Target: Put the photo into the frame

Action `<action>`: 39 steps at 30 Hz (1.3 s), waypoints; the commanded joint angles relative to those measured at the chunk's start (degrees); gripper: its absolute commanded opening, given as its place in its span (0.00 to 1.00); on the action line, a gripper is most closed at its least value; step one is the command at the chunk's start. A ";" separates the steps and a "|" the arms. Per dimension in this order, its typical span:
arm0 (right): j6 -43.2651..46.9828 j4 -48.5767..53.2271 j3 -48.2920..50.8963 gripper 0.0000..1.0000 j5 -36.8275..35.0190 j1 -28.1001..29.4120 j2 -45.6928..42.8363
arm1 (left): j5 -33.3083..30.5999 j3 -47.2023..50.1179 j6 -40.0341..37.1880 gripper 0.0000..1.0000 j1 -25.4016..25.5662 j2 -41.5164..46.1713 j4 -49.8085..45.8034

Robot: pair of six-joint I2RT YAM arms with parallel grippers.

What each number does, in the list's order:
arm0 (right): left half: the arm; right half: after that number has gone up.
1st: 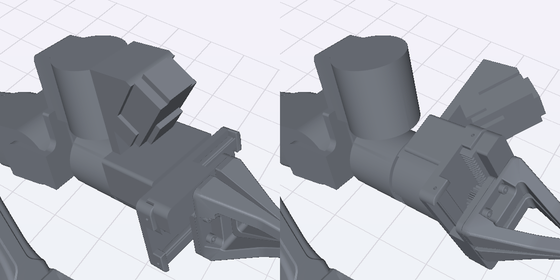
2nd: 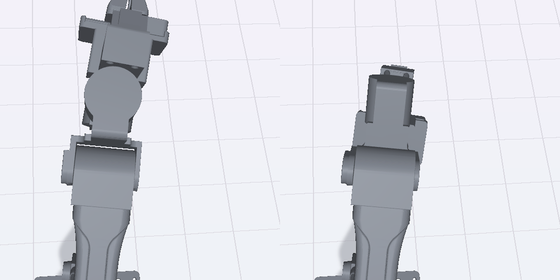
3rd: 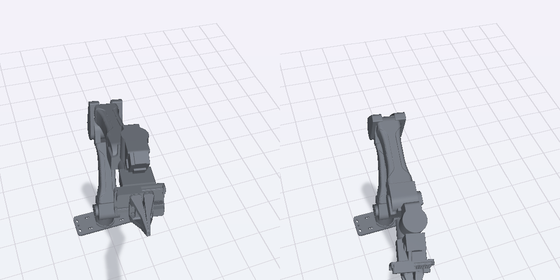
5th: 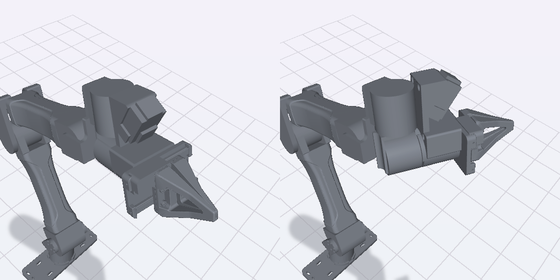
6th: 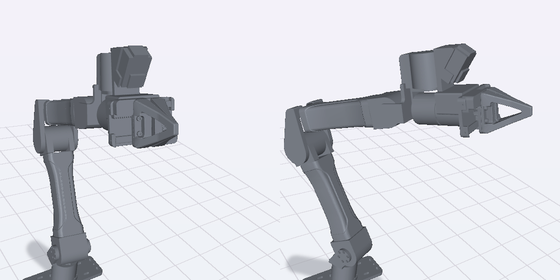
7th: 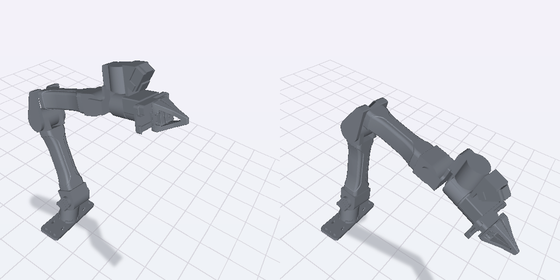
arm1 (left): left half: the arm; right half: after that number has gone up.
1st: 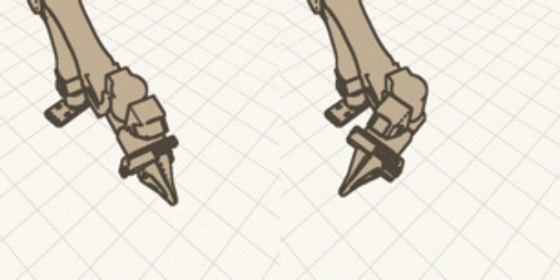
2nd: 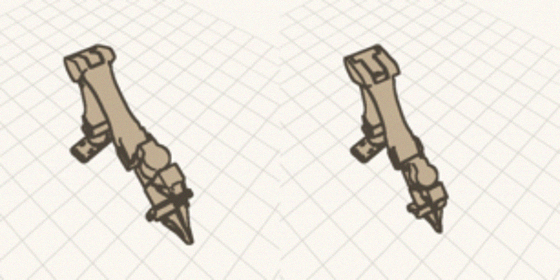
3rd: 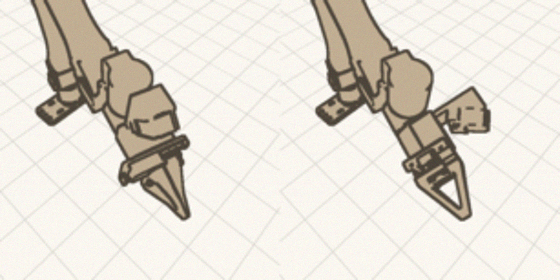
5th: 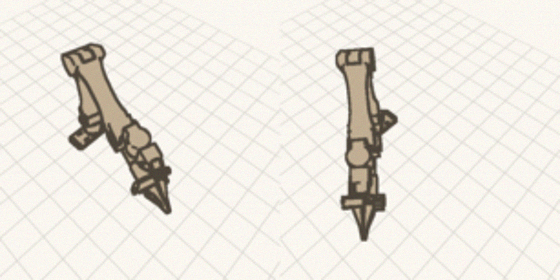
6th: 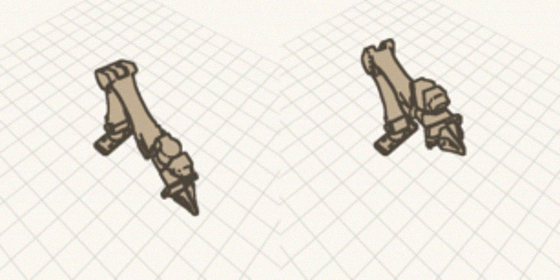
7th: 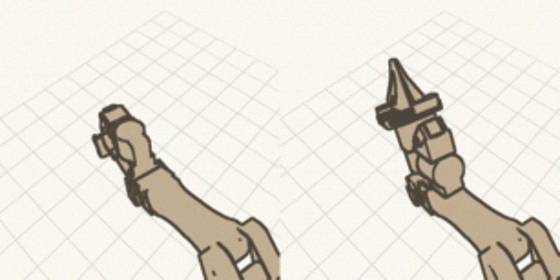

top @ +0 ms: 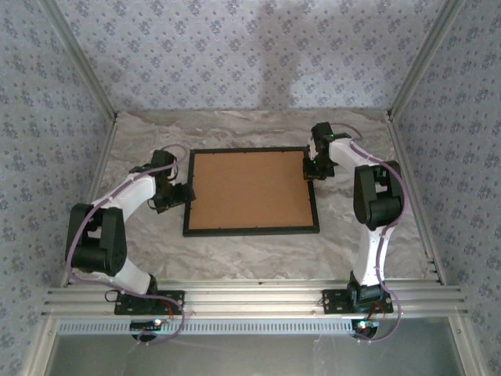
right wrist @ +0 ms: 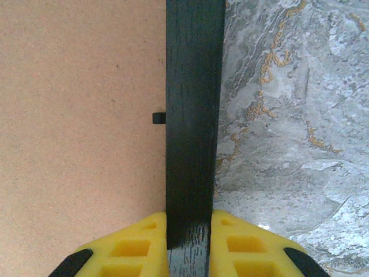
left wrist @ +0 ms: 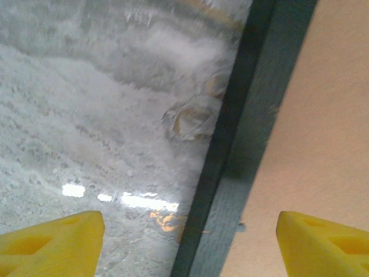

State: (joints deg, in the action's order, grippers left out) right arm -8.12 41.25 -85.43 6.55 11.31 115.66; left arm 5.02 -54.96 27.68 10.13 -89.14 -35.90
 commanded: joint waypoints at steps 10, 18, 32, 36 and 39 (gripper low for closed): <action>0.03 2.71 -1.26 0.18 1.35 0.55 1.33 | -1.34 1.87 -0.38 0.79 0.06 -3.10 0.57; 0.03 2.35 -0.62 0.18 1.35 0.27 1.37 | -0.76 2.92 0.07 0.78 0.27 -3.07 -0.26; -0.14 2.07 -0.18 0.18 1.34 0.32 1.24 | -1.37 3.72 0.51 0.79 0.95 0.59 -2.59; -0.01 2.14 -0.45 0.19 1.39 0.44 1.33 | -1.25 2.37 0.58 0.79 0.94 2.16 -2.60; 0.04 2.14 -0.48 0.18 1.36 0.47 1.34 | -1.21 1.79 0.70 0.79 0.94 3.22 -4.29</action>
State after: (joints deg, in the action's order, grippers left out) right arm -8.14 41.50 -85.67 6.61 11.31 115.83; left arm 4.47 -52.29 28.14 10.90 -88.16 -37.21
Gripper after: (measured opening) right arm 0.187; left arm 0.788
